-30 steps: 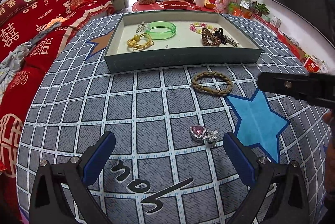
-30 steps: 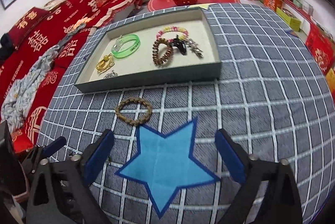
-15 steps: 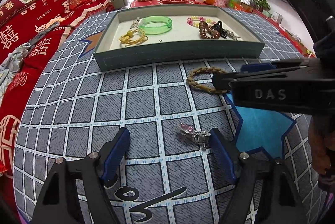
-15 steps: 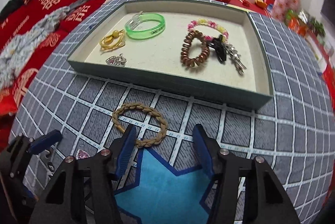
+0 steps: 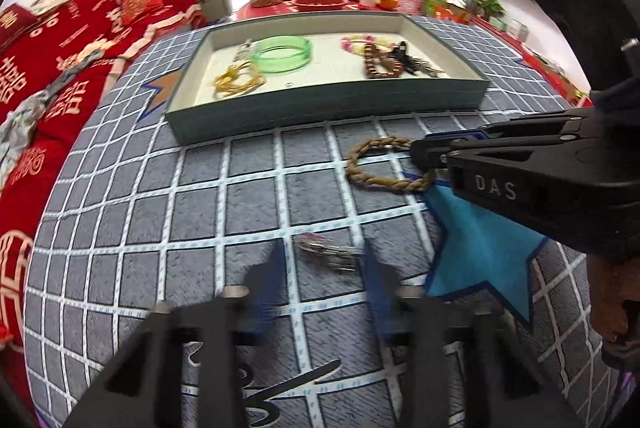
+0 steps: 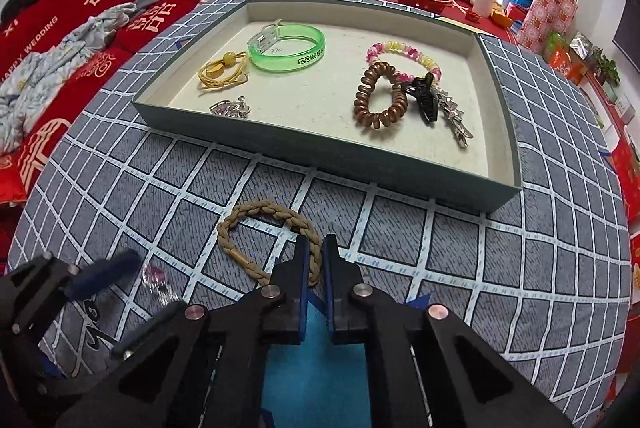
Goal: Organize jewelry
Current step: 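Grasp pink heart pendant with left tool while right tool grasps braided brown bracelet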
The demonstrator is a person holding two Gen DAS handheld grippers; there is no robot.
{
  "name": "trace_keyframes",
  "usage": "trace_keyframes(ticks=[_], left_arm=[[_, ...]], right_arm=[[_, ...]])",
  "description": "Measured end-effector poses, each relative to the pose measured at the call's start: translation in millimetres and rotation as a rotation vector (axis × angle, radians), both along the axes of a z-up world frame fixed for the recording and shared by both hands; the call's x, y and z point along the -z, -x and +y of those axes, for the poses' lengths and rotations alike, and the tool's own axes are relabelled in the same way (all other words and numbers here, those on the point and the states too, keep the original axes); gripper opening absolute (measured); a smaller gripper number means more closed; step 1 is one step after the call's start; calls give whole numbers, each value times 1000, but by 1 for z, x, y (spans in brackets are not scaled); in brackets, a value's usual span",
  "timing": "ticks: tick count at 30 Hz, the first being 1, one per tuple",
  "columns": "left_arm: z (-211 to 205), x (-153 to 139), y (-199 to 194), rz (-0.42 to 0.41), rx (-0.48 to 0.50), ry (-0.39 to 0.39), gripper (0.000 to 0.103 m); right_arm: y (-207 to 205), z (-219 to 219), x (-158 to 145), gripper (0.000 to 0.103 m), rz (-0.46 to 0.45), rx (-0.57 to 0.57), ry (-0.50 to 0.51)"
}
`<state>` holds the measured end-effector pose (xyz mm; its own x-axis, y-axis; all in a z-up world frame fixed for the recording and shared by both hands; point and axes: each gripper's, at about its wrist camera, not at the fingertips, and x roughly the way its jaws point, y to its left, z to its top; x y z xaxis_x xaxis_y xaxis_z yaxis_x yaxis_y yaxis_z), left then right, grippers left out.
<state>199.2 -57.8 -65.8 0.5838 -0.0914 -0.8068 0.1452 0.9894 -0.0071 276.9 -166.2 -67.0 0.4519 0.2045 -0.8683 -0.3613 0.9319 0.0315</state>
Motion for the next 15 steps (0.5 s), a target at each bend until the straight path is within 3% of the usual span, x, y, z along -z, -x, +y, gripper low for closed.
trace_keyframes(ticks=[8,15], left_arm=[[11,-4,2,16,11,90,29],[19,-15,10,-7,20,91,29]], right_arm=[[11,-17,-12,7,-10,65,-82],[25,-31,-21,7,1,109,-180]])
